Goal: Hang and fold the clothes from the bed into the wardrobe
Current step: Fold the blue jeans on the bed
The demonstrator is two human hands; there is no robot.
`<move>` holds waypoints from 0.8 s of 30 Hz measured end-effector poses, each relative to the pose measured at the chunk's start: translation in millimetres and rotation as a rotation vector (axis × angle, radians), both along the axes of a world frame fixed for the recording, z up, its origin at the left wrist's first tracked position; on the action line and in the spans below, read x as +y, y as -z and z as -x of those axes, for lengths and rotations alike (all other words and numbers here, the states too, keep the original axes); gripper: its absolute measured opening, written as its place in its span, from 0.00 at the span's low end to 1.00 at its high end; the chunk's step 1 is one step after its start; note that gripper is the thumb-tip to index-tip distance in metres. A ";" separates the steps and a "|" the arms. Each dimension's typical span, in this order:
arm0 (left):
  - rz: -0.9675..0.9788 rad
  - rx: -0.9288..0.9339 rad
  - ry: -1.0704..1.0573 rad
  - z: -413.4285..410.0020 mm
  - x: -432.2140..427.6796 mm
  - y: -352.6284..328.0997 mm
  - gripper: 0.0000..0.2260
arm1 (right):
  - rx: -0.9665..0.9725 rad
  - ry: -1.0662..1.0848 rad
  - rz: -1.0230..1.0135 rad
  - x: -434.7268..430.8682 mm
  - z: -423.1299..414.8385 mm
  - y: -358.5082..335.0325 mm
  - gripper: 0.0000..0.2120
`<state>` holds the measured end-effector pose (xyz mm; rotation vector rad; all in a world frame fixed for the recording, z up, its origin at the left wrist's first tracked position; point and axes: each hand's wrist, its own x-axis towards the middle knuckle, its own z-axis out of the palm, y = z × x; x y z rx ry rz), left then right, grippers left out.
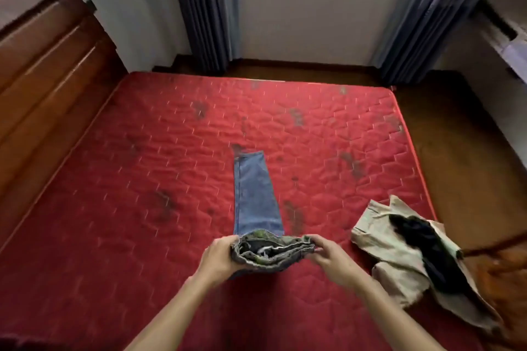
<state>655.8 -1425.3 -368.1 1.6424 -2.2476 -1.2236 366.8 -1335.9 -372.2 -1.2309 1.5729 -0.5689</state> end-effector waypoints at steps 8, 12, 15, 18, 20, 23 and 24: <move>-0.324 -0.016 -0.170 -25.6 91.0 141.0 0.32 | 0.068 -0.023 -0.271 54.8 -32.2 127.2 0.17; -0.392 -0.079 -0.267 -23.4 81.4 194.9 0.31 | 0.146 -0.050 -0.289 38.3 -35.4 185.6 0.16; -0.429 0.003 -0.379 -18.7 58.2 243.1 0.28 | 0.209 -0.001 -0.287 13.7 -34.4 228.6 0.14; -0.420 0.062 -0.479 -5.5 27.3 286.7 0.22 | 0.191 0.108 -0.288 -17.3 -36.9 265.5 0.10; -0.406 0.077 -0.534 5.8 6.4 311.9 0.19 | 0.143 0.194 -0.298 -36.9 -38.2 293.2 0.08; -0.418 0.055 -0.602 17.7 -14.4 355.2 0.17 | -0.019 0.295 -0.361 -53.1 -39.6 340.4 0.12; -0.426 0.041 -0.622 18.9 -17.5 365.3 0.16 | -0.065 0.311 -0.396 -52.8 -40.8 350.2 0.16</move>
